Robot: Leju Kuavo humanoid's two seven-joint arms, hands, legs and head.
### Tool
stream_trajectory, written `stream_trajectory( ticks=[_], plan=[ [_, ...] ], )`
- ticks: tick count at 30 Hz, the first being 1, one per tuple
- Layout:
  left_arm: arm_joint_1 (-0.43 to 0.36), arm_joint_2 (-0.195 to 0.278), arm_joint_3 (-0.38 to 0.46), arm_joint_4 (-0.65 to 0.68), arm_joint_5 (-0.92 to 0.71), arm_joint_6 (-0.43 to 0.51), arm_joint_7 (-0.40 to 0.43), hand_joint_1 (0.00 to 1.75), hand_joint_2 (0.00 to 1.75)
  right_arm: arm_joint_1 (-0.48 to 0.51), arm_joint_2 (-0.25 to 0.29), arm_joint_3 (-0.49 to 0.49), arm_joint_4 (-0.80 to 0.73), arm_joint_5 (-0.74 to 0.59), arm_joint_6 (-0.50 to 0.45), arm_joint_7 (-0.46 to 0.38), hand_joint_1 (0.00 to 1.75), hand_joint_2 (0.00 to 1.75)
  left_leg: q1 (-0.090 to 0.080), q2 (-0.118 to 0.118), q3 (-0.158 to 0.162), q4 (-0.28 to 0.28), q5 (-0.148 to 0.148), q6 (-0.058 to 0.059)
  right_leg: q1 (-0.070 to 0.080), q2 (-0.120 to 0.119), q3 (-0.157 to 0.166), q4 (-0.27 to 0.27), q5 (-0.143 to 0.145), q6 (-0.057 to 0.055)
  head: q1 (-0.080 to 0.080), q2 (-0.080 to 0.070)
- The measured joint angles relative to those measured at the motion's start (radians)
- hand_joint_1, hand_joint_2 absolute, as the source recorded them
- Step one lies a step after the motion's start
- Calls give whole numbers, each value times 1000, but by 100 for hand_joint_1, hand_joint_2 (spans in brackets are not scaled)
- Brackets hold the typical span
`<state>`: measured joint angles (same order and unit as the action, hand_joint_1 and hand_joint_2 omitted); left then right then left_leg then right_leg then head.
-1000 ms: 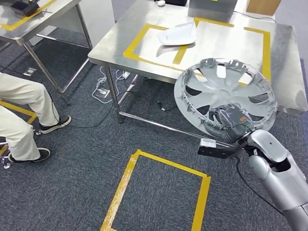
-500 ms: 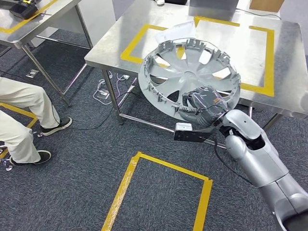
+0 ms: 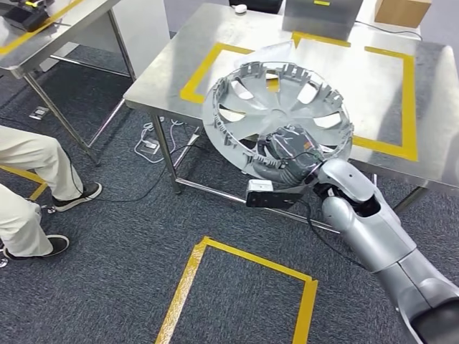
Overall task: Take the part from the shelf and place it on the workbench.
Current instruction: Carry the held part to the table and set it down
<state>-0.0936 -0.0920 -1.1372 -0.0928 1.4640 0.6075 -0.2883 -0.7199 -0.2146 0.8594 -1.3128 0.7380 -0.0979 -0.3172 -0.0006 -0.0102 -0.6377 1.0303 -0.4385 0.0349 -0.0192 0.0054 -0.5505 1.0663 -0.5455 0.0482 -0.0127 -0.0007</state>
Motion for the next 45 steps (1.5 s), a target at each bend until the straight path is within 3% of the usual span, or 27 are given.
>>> stream_trajectory(
  ticks=[4, 5, 6, 9, 11, 15, 16, 19, 20, 21, 22, 24, 26, 29, 31, 34, 35, 36, 37, 39, 40, 43, 45],
  plan=[
    [-4, 0, 3, -1, 2, 3, 0, 0, 175, -6, 0, 11, 6, -7, 0, -1, 175, 175, 0, -3, 25, -3, -24, 16, 1, -2, -168, 229, -64, 7, 6, 0],
    [-4, 0, 3, -1, 2, 2, 0, 0, 175, -6, 1, 14, 8, -7, -1, -1, 175, 175, -1, -4, 33, -3, -31, 17, 1, -2, -195, 244, -67, 7, 6, 0],
    [-3, 1, 3, -1, 2, 2, 0, 0, 175, -6, 0, 16, 9, -8, -1, -1, 175, 175, -2, -6, 44, -3, -40, 17, 2, -2, -203, 224, -47, 5, 6, 0],
    [0, 1, 3, -2, 2, 0, 1, 0, 175, -8, 0, 18, 13, -10, -3, 0, 175, 175, -3, -10, 79, -4, -68, 11, 12, -4, -159, 37, 90, -13, 6, 0],
    [0, -1, 3, -3, 2, -1, 2, 0, 175, -9, 0, 20, 16, -11, -5, 1, 175, 175, -4, -11, 88, -5, -82, 2, 20, -6, -131, -35, 120, -25, 6, 0],
    [0, 1, 3, -5, 3, -1, 3, 0, 175, -11, 0, 20, 19, -11, -8, 3, 175, 175, -6, -8, 99, 14, -102, -18, 15, -7, -91, -60, 105, -40, 5, 0],
    [-1, 3, 3, -6, 5, -1, 3, 0, 175, -12, 0, 19, 19, -11, -8, 3, 175, 175, -6, -7, 83, 49, -115, -21, 11, -7, -79, -64, 103, -42, 4, 0],
    [-2, 5, 3, -6, 11, -1, 1, 0, 175, -10, 1, 23, 24, -11, -8, 4, 175, 175, -1, -6, -25, 228, -177, -29, 9, -7, -52, -68, 83, -46, 3, 0],
    [0, 6, 3, -6, 12, -1, 1, 0, 175, -9, 1, 24, 27, -11, -8, 4, 175, 175, 1, -5, -53, 259, -190, -32, 8, -6, -41, -68, 74, -45, 3, 0],
    [2, 6, 3, -6, 13, -1, 1, 0, 175, -8, 1, 24, 28, -11, -8, 4, 175, 175, 3, -5, -67, 256, -184, -36, 6, -5, -28, -68, 64, -44, 3, 0],
    [3, 7, 3, -6, 14, -1, 1, 0, 175, -9, 1, 24, 29, -11, -8, 5, 175, 175, 7, -4, -66, 219, -154, -40, 5, -3, -13, -68, 53, -41, 3, 0],
    [6, 7, 3, -6, 16, -1, 1, 0, 175, -9, 1, 24, 31, -12, -8, 5, 175, 175, 15, -2, -49, 102, -50, -48, 3, -1, 18, -65, 30, -32, 3, 0],
    [5, 8, 3, -6, 17, -1, 2, 0, 175, -12, 4, 25, 34, -14, -8, 5, 175, 175, 13, 2, -35, 30, 7, -43, 3, 2, 29, -60, 10, -17, 2, 0],
    [2, 10, 3, -7, 15, -2, 7, 0, 175, -24, 10, 24, 38, -22, -6, 8, 175, 175, 6, 4, -29, 24, 1, -18, -1, 2, 29, -57, -12, 4, 0, 0],
    [0, 13, 3, -7, 12, -4, 8, 0, 175, -38, 16, 23, 42, -28, -4, 12, 175, 175, 7, 2, -19, 19, -5, -5, -2, -1, 4, -10, -36, 10, 3, 0],
    [-3, 17, 2, -7, 2, -12, 7, 0, 175, -53, 28, 23, 56, -36, 7, 24, 175, 175, 4, 1, -7, 17, -18, 10, -1, -2, -122, 183, -90, 13, 8, 0],
    [-4, 17, 1, -8, -2, -18, 5, 0, 175, -56, 32, 24, 65, -39, 10, 29, 175, 175, 2, -1, -3, 17, -22, 12, 0, -3, -162, 228, -89, 13, 8, 0],
    [-4, 17, 0, -8, -6, -24, 1, 0, 175, -61, 37, 23, 75, -42, 12, 33, 175, 175, 0, -4, 4, 17, -28, 13, 1, -3, -184, 234, -67, 9, 8, 0],
    [-3, 18, -2, -8, -9, -31, -4, 0, 175, -68, 41, 23, 90, -48, 14, 35, 175, 175, -2, -7, 11, 17, -33, 13, 4, -3, -186, 202, -25, 3, 8, 0],
    [-2, 16, -6, -9, -16, -42, -12, 0, 175, -90, 49, 17, 125, -64, 15, 38, 175, 175, -5, -12, 24, 15, -43, 12, 15, -3, -150, 73, 68, -19, 7, 0],
    [-2, 15, -8, -9, -21, -46, -14, 0, 175, -101, 53, 14, 146, -72, 16, 38, 175, 175, -4, -14, 26, 15, -46, 10, 21, -4, -130, 21, 95, -29, 6, 0],
    [-1, 13, -17, -11, -33, -51, -16, 0, 175, -130, 67, -2, 208, -82, 18, 40, 175, 175, 0, -17, 28, 10, -47, -3, 31, -4, -106, -22, 106, -41, 9, 0],
    [-2, 15, -25, -12, -37, -50, -17, 0, 175, -145, 77, -16, 241, -82, 17, 41, 175, 175, -4, -15, 25, 13, -58, -10, 22, -5, -89, -53, 102, -45, 11, 0]
  ],
)
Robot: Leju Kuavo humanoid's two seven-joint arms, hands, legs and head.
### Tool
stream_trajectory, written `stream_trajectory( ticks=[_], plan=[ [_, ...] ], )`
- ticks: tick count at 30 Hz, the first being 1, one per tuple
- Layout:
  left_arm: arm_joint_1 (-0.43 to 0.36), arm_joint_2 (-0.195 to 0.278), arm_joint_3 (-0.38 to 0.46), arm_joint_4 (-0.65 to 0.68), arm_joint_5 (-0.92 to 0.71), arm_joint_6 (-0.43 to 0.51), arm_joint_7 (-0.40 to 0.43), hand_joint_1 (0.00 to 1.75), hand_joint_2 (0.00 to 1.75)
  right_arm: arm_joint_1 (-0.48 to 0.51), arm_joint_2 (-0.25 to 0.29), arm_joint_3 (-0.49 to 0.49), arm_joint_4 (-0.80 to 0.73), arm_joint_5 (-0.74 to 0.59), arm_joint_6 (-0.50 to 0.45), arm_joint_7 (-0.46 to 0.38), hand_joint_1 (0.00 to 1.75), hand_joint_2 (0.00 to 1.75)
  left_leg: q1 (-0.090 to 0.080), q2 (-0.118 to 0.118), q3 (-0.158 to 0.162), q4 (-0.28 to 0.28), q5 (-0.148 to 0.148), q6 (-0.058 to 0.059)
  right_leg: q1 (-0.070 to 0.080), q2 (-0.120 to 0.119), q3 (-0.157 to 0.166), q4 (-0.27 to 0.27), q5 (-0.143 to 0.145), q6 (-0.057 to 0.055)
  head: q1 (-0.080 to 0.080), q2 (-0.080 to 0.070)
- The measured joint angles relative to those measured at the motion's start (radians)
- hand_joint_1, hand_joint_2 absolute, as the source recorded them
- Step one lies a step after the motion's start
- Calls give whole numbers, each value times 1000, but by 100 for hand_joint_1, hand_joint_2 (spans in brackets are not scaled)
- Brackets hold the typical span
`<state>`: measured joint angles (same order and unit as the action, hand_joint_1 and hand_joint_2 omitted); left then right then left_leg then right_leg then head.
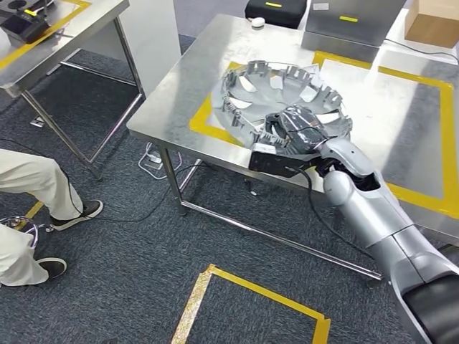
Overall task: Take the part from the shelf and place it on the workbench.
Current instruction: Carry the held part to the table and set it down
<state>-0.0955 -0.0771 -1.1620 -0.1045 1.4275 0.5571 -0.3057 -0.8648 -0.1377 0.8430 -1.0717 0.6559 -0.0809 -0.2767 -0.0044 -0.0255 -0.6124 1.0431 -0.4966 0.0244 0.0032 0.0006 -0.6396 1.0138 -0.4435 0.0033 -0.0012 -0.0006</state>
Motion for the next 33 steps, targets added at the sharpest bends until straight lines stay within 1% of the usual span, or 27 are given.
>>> stream_trajectory(
  ticks=[1, 2, 4, 5, 6, 7, 8, 9, 10, 11, 12, 14, 16, 17, 19, 20, 21, 22, 23, 24, 25, 26, 27, 30, 31, 32, 33],
  plan=[
    [-1, 1, -3, 0, -1, 0, -2, 0, 175, -5, 4, -5, 14, 0, -1, 1, 175, 175, -2, 2, -7, 18, -15, -2, -5, -1, 11, -17, 0, -1, -2, 0],
    [-1, 3, -6, -1, -2, 0, -5, 0, 175, -8, 8, -10, 28, -1, -4, 4, 175, 175, -3, 3, -23, 58, -39, -4, -10, -1, 22, -31, -1, -3, -3, 0],
    [-1, 4, -9, -1, -3, -2, -15, 0, 175, -10, 15, -17, 69, -1, -15, 13, 175, 175, -2, 5, -73, 176, -90, -9, -12, -2, 34, -36, -4, -4, -5, 0],
    [-1, 5, -10, -1, -4, -2, -19, 0, 175, -11, 18, -22, 95, -1, -23, 17, 175, 175, -1, 5, -96, 225, -100, -14, -13, -2, 38, -35, -7, -3, -5, 0],
    [-1, 6, -12, -1, -5, -3, -22, 0, 175, -14, 22, -30, 121, -2, -30, 19, 175, 175, 2, 6, -107, 241, -91, -21, -14, -2, 41, -32, -11, -1, -5, 0],
    [-1, 7, -15, -1, -6, -3, -24, 0, 175, -19, 26, -41, 145, -3, -36, 20, 175, 175, 6, 8, -103, 221, -62, -29, -16, -2, 43, -27, -15, 1, -5, 0],
    [-1, 7, -17, -1, -8, -3, -26, 0, 175, -25, 30, -52, 165, -5, -40, 19, 175, 175, 11, 10, -83, 167, -20, -38, -20, -1, 43, -20, -20, 4, -5, 0],
    [-2, 7, -20, -1, -9, -3, -27, 0, 175, -32, 34, -61, 182, -8, -43, 17, 175, 175, 16, 11, -60, 110, 12, -46, -22, 1, 43, -13, -26, 9, -6, 0],
    [-3, 6, -23, -2, -11, -3, -28, 0, 175, -39, 38, -70, 197, -10, -46, 17, 175, 175, 18, 12, -39, 59, 33, -49, -23, 4, 41, -4, -31, 15, -8, 0],
    [-4, 6, -26, -2, -13, -4, -29, 0, 175, -45, 42, -76, 209, -13, -50, 18, 175, 175, 18, 12, -24, 25, 38, -47, -23, 7, 37, 3, -35, 21, -11, 0],
    [-5, 5, -29, -3, -14, -4, -30, 0, 175, -49, 44, -83, 221, -15, -55, 22, 175, 175, 16, 11, -18, 14, 30, -41, -22, 9, 33, 7, -36, 26, -13, 0],
    [-7, 5, -33, -3, -17, -4, -31, 0, 175, -56, 47, -99, 246, -13, -67, 38, 175, 175, 13, 10, -15, 5, 25, -22, -22, 10, 29, 8, -36, 34, -14, 0],
    [-9, 6, -37, -4, -19, 0, -31, 0, 175, -74, 49, -116, 282, 2, -86, 60, 175, 175, 15, 10, -12, -1, 28, -7, -24, 6, 13, 34, -55, 41, -14, 0],
    [-11, 6, -39, -4, -21, 2, -31, 0, 175, -85, 50, -124, 305, 13, -97, 73, 175, 175, 16, 10, -10, -3, 30, -1, -24, 4, -8, 76, -77, 44, -12, 0],
    [-14, 5, -46, -4, -25, 4, -31, 0, 175, -104, 51, -139, 355, 30, -115, 97, 175, 175, 16, 9, -9, -4, 30, 6, -23, 3, -76, 212, -132, 46, -8, 0],
    [-14, 5, -50, -4, -26, 4, -31, 0, 175, -110, 51, -146, 378, 36, -121, 104, 175, 175, 15, 8, -9, -3, 30, 7, -23, 3, -108, 272, -149, 45, -8, 0],
    [-14, 4, -53, -4, -27, 4, -31, 0, 175, -115, 51, -152, 399, 41, -125, 107, 175, 175, 14, 7, -8, -3, 29, 8, -22, 3, -128, 302, -148, 44, -8, 0],
    [-14, 4, -56, -4, -27, 4, -31, 0, 175, -121, 51, -158, 416, 45, -128, 110, 175, 175, 14, 7, -6, -3, 28, 9, -22, 3, -129, 292, -128, 40, -7, 0],
    [-15, 4, -57, -4, -29, 4, -31, 0, 175, -128, 52, -163, 430, 51, -130, 115, 175, 175, 13, 6, -4, -3, 27, 8, -21, 3, -111, 243, -92, 36, -8, 0],
    [-15, 4, -59, -5, -32, 4, -30, 0, 175, -137, 52, -167, 443, 58, -131, 123, 175, 175, 13, 6, -2, -3, 25, 7, -20, 2, -81, 170, -53, 31, -8, 0],
    [-17, 4, -62, -5, -34, 5, -29, 0, 175, -148, 52, -169, 457, 66, -132, 133, 175, 175, 11, 6, -2, -3, 23, 5, -17, 2, -47, 104, -25, 27, -8, 0],
    [-18, 3, -65, -5, -37, 6, -27, 0, 175, -158, 53, -170, 472, 75, -133, 144, 175, 175, 10, 6, -3, -2, 22, 1, -14, 2, -21, 52, -11, 24, -8, 0],
    [-18, 3, -69, -5, -40, 7, -26, 0, 175, -164, 54, -170, 488, 84, -135, 154, 175, 175, 10, 6, -4, -2, 22, -3, -12, 2, -6, 24, -10, 23, -8, 0],
    [-18, 2, -80, -6, -44, 8, -25, 0, 175, -171, 58, -172, 527, 113, -140, 174, 175, 175, 9, 7, -6, -3, 21, -15, -13, 2, 3, 10, -15, 18, -7, 0],
    [-18, 2, -83, -6, -45, 8, -24, 0, 175, -173, 60, -173, 537, 120, -140, 179, 175, 175, 8, 8, -11, 9, 10, -19, -15, 1, 5, 7, -14, 14, -7, 0],
    [-18, 2, -84, -6, -45, 8, -24, 0, 175, -175, 61, -175, 545, 124, -141, 181, 175, 175, 8, 10, -23, 38, -11, -23, -17, 0, 6, 5, -13, 10, -9, 0],
    [-18, 3, -85, -6, -45, 8, -24, 0, 175, -176, 62, -176, 552, 127, -142, 183, 175, 175, 9, 12, -44, 88, -40, -26, -18, 0, 8, 4, -13, 6, -9, 0]
  ],
)
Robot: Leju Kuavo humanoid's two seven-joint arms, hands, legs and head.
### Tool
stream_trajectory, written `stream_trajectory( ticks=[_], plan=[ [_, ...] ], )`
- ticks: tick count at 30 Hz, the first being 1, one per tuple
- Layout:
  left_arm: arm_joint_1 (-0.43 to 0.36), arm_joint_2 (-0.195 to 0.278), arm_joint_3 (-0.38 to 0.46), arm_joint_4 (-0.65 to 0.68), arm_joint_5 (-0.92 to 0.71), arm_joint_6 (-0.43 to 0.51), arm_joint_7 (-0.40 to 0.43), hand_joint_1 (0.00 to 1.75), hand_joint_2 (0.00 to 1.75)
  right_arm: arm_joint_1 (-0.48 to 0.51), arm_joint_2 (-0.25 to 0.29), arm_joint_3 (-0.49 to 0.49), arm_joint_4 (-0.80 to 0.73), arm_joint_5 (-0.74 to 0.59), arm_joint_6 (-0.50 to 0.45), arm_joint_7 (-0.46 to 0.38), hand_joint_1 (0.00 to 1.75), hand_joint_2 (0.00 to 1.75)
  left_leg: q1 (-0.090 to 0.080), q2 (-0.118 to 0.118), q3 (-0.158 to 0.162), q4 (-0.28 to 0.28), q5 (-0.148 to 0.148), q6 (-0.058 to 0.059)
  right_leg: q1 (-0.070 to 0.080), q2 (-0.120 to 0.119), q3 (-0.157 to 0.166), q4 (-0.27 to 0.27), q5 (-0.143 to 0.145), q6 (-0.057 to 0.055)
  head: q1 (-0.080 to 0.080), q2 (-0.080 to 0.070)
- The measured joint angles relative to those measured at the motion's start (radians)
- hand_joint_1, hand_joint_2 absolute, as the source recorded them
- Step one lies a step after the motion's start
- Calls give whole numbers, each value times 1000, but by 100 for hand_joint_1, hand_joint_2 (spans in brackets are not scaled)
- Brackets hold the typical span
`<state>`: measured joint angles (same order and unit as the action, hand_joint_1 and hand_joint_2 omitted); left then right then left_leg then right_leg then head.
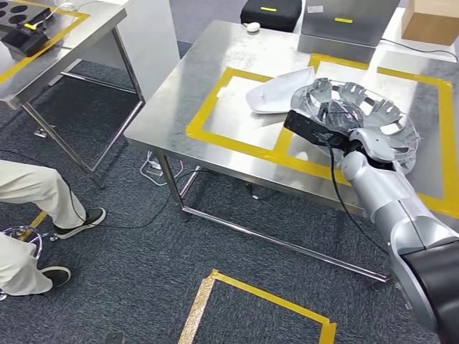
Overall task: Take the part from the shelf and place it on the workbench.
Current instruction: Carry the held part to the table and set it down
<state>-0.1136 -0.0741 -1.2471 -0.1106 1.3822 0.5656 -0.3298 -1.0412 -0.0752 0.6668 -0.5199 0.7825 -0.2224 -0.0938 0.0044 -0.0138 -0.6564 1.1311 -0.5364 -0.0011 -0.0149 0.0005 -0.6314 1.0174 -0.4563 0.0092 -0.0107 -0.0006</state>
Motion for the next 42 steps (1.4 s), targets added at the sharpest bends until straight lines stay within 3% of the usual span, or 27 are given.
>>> stream_trajectory(
  ticks=[2, 3, 4, 5, 7, 9, 12, 14, 17, 18, 19, 20, 21, 23, 25, 27, 29, 31, 33, 34, 35, 38, 40, 42],
  plan=[
    [0, 1, -3, 0, 0, 0, 0, 0, 175, -1, 4, -2, 14, 2, -1, 1, 175, 175, 0, 1, -57, 132, -55, -4, 2, 1, 3, 0, -2, -5, -1, 0],
    [0, 1, -4, 0, 0, 0, 0, 0, 175, -2, 5, -2, 20, 3, -1, 1, 175, 175, 0, 1, -78, 176, -64, -5, 3, 2, 5, 0, -3, -6, -1, 0],
    [0, 1, -4, 0, 0, 0, 0, 0, 175, -3, 6, -2, 25, 4, -1, 1, 175, 175, 0, 1, -83, 185, -52, -5, 4, 2, 8, 1, -4, -8, -1, 0],
    [0, 2, -5, 0, 0, 0, 1, 0, 175, -5, 8, -2, 29, 6, -2, 4, 175, 175, 0, 1, -70, 153, -22, -3, 5, 3, 12, 1, -6, -8, -1, 0],
    [-1, 4, -6, 0, -2, 0, 4, 0, 175, -12, 12, -4, 37, 18, -7, 21, 175, 175, -3, 1, -13, 24, 53, 8, 8, 3, 19, 1, -10, -7, 0, 0],
    [-2, 7, -12, 0, -3, 0, 10, 0, 175, -22, 17, -6, 45, 46, -16, 52, 175, 175, -8, 2, 28, -72, 85, 20, 10, 4, 17, 2, -11, -2, 0, 0],
    [-4, 7, -21, 0, -4, 0, 15, 0, 175, -33, 21, -9, 59, 92, -24, 101, 175, 175, -8, 2, 37, -104, 81, 28, 9, 2, 6, 2, -10, 11, -1, 0],
    [-3, 8, -24, 0, -4, 2, 16, 0, 175, -43, 21, -13, 69, 108, -26, 121, 175, 175, -2, 4, 44, -118, 86, 33, 9, 1, -12, 33, -33, 20, 2, 0],
    [-8, 8, -31, 0, -6, 10, 16, 0, 175, -45, 21, -19, 85, 127, -57, 139, 175, 175, 2, 5, 48, -123, 89, 37, 4, 1, -97, 211, -111, 33, 5, 0],
    [-8, 7, -34, 0, -8, 12, 16, 0, 175, -40, 21, -21, 90, 131, -77, 142, 175, 175, 2, 5, 48, -122, 89, 37, 2, 1, -124, 262, -123, 37, 5, 0],
    [-8, 6, -37, 0, -8, 13, 16, 0, 175, -36, 21, -24, 94, 134, -94, 143, 175, 175, 4, 4, 48, -121, 88, 37, -1, 1, -136, 280, -118, 41, 6, 0],
    [-8, 6, -41, 0, -9, 13, 16, 0, 175, -33, 21, -28, 97, 136, -108, 143, 175, 175, 5, 4, 49, -119, 86, 35, -4, 0, -129, 258, -95, 44, 5, 0],
    [-7, 6, -44, 0, -10, 11, 16, 0, 175, -32, 21, -33, 98, 138, -119, 143, 175, 175, 8, 4, 49, -115, 83, 31, -7, -1, -103, 199, -58, 47, 5, 0],
    [-8, 6, -49, -1, -15, -1, 19, 0, 175, -32, 21, -39, 99, 146, -146, 140, 87, 87, 9, 3, 46, -103, 74, 18, -11, 0, -40, 70, -10, 52, 6, 0],
    [-8, 7, -55, -1, -25, -27, 27, 0, 175, -27, 21, -45, 100, 155, -189, 137, 0, 0, 6, 3, 42, -96, 70, 7, -9, 2, -9, 19, -7, 44, 7, 0],
    [-6, 7, -66, -1, -31, -49, 37, 0, 175, -20, 21, -55, 100, 166, -226, 139, 0, 0, 6, 3, 42, -96, 69, 1, -7, 2, -6, 19, -8, 28, 6, 0],
    [-4, 8, -74, -1, -35, -58, 55, 0, 87, -21, 22, -68, 100, 173, -240, 144, 0, 0, 7, 4, 34, -74, 49, -6, -8, 2, -5, 18, -7, 12, 6, 0],
    [-5, 8, -81, -1, -39, -60, 77, 0, 0, -23, 26, -80, 99, 176, -241, 149, 0, 0, 7, 6, -6, 23, -7, -11, -8, 3, -3, 17, -7, 1, 4, 0],
    [-6, 9, -92, -1, -43, -55, 95, 0, 0, -21, 30, -95, 99, 175, -233, 153, 0, 0, 6, 6, -65, 157, -61, -11, -4, 4, -1, 17, -9, -3, 3, 0],
    [-6, 9, -96, -1, -43, -50, 102, 0, 0, -20, 32, -104, 100, 172, -229, 155, 0, 0, 6, 7, -81, 190, -65, -9, -1, 4, 1, 17, -9, -4, 3, 0],
    [-6, 10, -99, -1, -43, -44, 109, 0, 0, -19, 32, -114, 100, 169, -226, 155, 0, 0, 4, 7, -80, 185, -50, -5, 2, 3, 3, 17, -10, -5, 3, 0],
    [-6, 16, -108, -1, -44, -26, 121, 0, 0, -17, 33, -143, 99, 163, -224, 152, 0, 0, -5, 7, 7, 0, 51, 23, 8, 3, 10, 16, -13, -6, 4, 0],
    [-8, 20, -115, -1, -46, -22, 123, 0, 0, -15, 33, -157, 99, 161, -224, 150, 0, 0, -13, 7, 43, -81, 70, 37, 8, 3, 8, 15, -11, 0, 4, 0],
    [-8, 21, -120, -1, -46, -21, 123, 0, 0, -8, 33, -167, 99, 161, -224, 148, 0, 0, -16, 8, 48, -99, 68, 38, 7, 3, 6, 11, -7, 10, 3, 0]
  ],
)
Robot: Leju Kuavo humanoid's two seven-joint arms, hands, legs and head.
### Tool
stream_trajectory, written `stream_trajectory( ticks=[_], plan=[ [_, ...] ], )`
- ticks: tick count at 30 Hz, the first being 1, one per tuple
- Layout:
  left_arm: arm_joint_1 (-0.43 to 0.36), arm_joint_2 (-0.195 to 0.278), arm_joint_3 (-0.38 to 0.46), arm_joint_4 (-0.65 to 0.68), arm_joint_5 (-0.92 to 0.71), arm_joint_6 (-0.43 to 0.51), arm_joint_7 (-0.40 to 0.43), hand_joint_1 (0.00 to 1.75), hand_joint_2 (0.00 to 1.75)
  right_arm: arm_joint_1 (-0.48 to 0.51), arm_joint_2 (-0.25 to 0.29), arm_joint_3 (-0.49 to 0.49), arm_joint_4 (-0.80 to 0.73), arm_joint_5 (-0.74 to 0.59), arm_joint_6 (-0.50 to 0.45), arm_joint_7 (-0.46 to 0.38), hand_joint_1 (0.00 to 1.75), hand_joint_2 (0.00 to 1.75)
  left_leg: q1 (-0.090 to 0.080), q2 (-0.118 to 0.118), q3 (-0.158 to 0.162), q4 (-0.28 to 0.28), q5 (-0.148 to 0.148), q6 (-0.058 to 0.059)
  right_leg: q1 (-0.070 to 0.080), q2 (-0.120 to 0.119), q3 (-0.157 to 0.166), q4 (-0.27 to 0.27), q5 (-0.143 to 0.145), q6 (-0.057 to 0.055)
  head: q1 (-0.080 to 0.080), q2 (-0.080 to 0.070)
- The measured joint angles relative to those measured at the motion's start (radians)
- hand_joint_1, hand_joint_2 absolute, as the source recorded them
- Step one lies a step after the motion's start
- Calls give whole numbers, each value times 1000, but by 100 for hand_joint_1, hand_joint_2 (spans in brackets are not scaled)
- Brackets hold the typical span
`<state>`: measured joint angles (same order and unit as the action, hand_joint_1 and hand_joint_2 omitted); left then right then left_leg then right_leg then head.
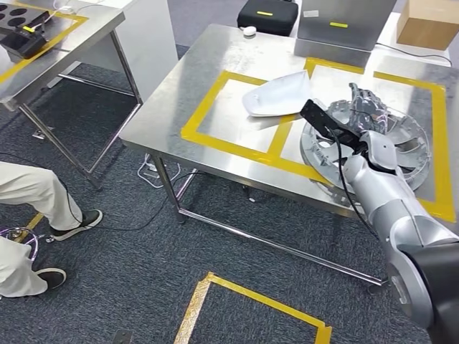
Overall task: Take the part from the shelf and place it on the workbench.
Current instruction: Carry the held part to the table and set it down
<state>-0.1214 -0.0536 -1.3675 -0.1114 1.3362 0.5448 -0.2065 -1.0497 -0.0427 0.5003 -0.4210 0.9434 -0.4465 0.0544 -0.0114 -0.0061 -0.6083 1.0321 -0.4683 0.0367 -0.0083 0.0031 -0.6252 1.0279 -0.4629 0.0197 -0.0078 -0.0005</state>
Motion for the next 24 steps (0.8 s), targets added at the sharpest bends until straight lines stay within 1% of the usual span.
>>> stream_trajectory(
  ticks=[1, 2, 3, 4, 5, 6, 7, 8, 9, 10, 11, 12, 13, 14, 16, 17, 18, 19, 21, 22, 23, 24],
  plan=[
    [0, 0, -1, 0, 0, 1, 0, 0, 0, 3, 0, -4, 0, 0, 0, -1, 0, 0, 2, 1, 3, -7, 4, -1, -1, 0, -2, 0, -2, 5, 1, 0],
    [1, 0, -2, 0, 0, 3, 1, 0, 0, 5, -1, -10, -1, 0, 0, -2, 0, 0, 6, 2, 7, -15, 9, 0, -1, 0, -9, 11, -12, 10, 2, 0],
    [0, 0, -2, 0, 0, 5, 1, 0, 0, 5, -2, -15, -1, -1, 2, -3, 0, 0, 10, 3, 11, -22, 14, 0, -1, 0, -23, 41, -31, 14, 3, 0],
    [0, 0, -2, 0, 0, 8, 1, 0, 0, 7, -2, -21, -1, -4, 4, -5, 0, 0, 12, 3, 13, -26, 17, 1, -3, 0, -48, 93, -59, 18, 5, 0],
    [-1, -1, -3, 0, 0, 10, 0, 0, 0, 10, -3, -26, -1, -8, 6, -9, 0, 0, 12, 3, 13, -26, 18, 3, -4, -1, -78, 159, -90, 22, 6, 0],
    [0, -3, -4, 0, 0, 11, 0, 0, 0, 16, -3, -30, -1, -15, 10, -15, 0, 0, 13, 3, 12, -26, 18, 3, -5, -1, -107, 222, -114, 26, 6, 0],
    [0, -5, -4, 0, 1, 12, -2, 0, 0, 22, -3, -37, -1, -27, 15, -26, 0, 0, 13, 3, 12, -25, 17, 3, -6, -1, -125, 261, -123, 29, 5, 0],
    [1, -6, -5, 0, 1, 13, -3, 0, 0, 29, -3, -47, -3, -47, 21, -45, 0, 0, 14, 3, 12, -24, 17, 3, -6, -1, -126, 263, -113, 31, 6, 0],
    [1, -8, -5, 0, 2, 14, -6, 0, 0, 35, -3, -60, -7, -76, 28, -71, 0, 0, 14, 2, 12, -22, 16, 1, -8, -2, -107, 224, -86, 33, 5, 0],
    [1, -9, -5, 0, 4, 14, -10, 0, 0, 40, -3, -78, -15, -116, 35, -108, 0, 0, 15, 1, 12, -19, 14, -1, -9, -3, -72, 157, -52, 34, 5, 0],
    [1, -10, -5, 0, 8, 15, -15, 0, 0, 46, -3, -99, -29, -165, 46, -154, 0, 0, 14, 1, 11, -16, 12, -6, -9, -3, -34, 88, -29, 34, 5, 0],
    [1, -11, -5, 0, 13, 16, -22, 0, 0, 55, -2, -122, -49, -218, 58, -201, 0, 0, 13, 1, 9, -11, 9, -11, -9, -2, -4, 33, -13, 30, 5, 0],
    [1, -12, -5, 0, 19, 18, -29, 0, 0, 71, -2, -148, -78, -275, 72, -248, 0, 0, 11, 0, 7, -8, 8, -16, -7, -2, 14, 4, -10, 26, 5, 0],
    [2, -13, -4, 0, 26, 22, -35, 0, 0, 95, -1, -174, -116, -330, 86, -288, 0, 0, 11, 0, 6, -7, 9, -20, -4, -1, 20, -4, -14, 20, 5, 0],
    [5, -15, -2, 0, 40, 31, -43, 0, 0, 163, 0, -222, -223, -431, 108, -345, 0, 0, 13, -1, 5, -6, 7, -28, -3, -3, 21, -7, -11, 7, 5, 0],
    [8, -16, -1, 0, 47, 37, -46, 0, 0, 204, 0, -244, -290, -480, 115, -367, 0, 0, 14, -2, 2, 2, -2, -33, -5, -4, 22, -8, -10, 0, 4, 0],
    [10, -18, 0, 0, 53, 42, -50, 0, 0, 247, 0, -265, -364, -526, 121, -385, 0, 0, 14, -2, -9, 28, -22, -37, -7, -7, 23, -10, -9, -6, 2, 0],
    [11, -19, 2, 0, 59, 45, -53, 0, 0, 292, 0, -284, -436, -564, 124, -397, 0, 0, 15, -1, -28, 75, -52, -42, -8, -9, 24, -11, -9, -10, 0, 0],
    [16, -22, 2, 0, 65, 50, -58, 0, 0, 374, 0, -315, -558, -606, 128, -408, 0, 0, 17, -1, -83, 210, -118, -47, -7, -11, 25, -11, -11, -15, -2, 0],
    [18, -23, 3, 0, 66, 51, -58, 0, 0, 407, 0, -326, -603, -612, 129, -408, 0, 0, 18, -1, -105, 263, -136, -47, -7, -11, 25, -11, -12, -16, -2, 0],
    [21, -24, 3, 0, 67, 51, -59, 0, 0, 433, 0, -334, -642, -615, 129, -408, 0, 0, 18, 0, -111, 283, -134, -46, -6, -9, 25, -11, -12, -17, -3, 0],
    [22, -25, 3, 0, 68, 51, -59, 0, 0, 454, 0, -341, -675, -622, 131, -411, 0, 0, 18, -1, -99, 261, -112, -44, -6, -7, 26, -11, -12, -17, -3, 0]
  ],
)
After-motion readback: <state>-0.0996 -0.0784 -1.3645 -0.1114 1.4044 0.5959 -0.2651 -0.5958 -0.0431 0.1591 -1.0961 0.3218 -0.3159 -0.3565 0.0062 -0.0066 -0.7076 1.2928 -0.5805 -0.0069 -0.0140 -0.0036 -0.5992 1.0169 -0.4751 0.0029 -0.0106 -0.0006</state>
